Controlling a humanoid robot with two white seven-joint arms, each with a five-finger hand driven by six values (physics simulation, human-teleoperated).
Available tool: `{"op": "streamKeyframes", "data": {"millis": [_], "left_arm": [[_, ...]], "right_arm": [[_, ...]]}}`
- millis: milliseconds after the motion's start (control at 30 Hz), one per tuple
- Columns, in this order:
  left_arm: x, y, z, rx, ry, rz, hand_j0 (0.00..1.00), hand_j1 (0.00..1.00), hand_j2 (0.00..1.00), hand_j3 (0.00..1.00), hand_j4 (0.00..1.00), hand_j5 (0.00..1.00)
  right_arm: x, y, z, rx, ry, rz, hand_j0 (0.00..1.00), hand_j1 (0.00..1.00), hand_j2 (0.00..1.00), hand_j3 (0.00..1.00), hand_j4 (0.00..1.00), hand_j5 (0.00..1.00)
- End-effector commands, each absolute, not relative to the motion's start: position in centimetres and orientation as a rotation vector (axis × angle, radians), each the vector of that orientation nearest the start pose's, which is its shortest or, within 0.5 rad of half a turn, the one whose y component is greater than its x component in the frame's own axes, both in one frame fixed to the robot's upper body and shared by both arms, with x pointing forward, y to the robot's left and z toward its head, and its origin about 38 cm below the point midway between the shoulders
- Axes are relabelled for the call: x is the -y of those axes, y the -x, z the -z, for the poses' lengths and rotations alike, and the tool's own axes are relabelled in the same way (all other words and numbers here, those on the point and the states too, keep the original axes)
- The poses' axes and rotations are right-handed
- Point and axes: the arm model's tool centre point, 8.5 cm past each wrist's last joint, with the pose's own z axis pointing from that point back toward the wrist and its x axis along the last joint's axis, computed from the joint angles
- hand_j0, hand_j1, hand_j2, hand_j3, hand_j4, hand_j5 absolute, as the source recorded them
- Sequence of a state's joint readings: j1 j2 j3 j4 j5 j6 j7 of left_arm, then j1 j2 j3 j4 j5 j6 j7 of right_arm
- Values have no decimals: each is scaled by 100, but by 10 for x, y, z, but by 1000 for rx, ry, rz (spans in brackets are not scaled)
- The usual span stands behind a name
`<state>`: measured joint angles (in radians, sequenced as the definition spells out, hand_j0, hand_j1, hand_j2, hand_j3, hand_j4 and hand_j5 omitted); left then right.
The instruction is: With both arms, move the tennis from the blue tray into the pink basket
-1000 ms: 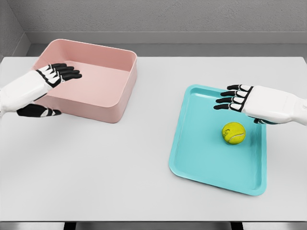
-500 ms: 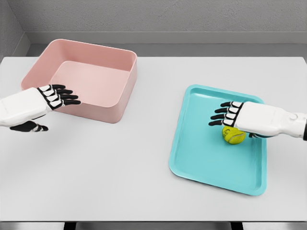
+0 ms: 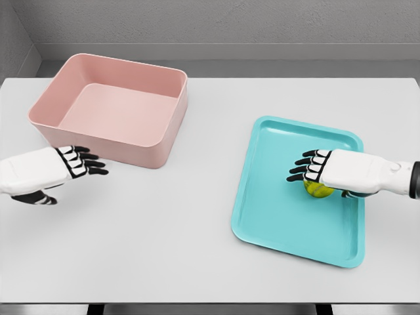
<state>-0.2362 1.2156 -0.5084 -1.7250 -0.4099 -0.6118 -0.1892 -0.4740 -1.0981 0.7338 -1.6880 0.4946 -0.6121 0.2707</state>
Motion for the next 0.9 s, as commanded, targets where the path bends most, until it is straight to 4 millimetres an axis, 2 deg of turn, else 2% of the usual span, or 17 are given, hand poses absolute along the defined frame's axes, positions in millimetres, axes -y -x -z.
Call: {"op": "streamKeyframes", "data": {"millis": [0,67,400,733,867], "left_arm": [[-373,-331,-209,1360,-429,2148,100,100,100,100,100,100],[-374,-331,-209,1356,-429,2147,100,100,100,100,100,100],[-380,-329,-210,1325,-433,2161,100,100,100,100,100,100],[-381,-330,-209,1322,-433,2159,100,100,100,100,100,100],[-381,-330,-210,1319,-435,2159,100,100,100,100,100,100]], "right_arm": [[327,-358,-185,-1839,-511,3073,100,100,100,100,100,100],[333,-361,-182,-1829,-522,3098,100,100,100,100,100,100],[325,-364,-174,-1860,-498,3095,100,100,100,100,100,100],[325,-365,-163,-1819,-481,3130,99,99,99,99,99,99],[324,-366,-164,-1804,-481,3135,93,93,93,93,93,93]]}}
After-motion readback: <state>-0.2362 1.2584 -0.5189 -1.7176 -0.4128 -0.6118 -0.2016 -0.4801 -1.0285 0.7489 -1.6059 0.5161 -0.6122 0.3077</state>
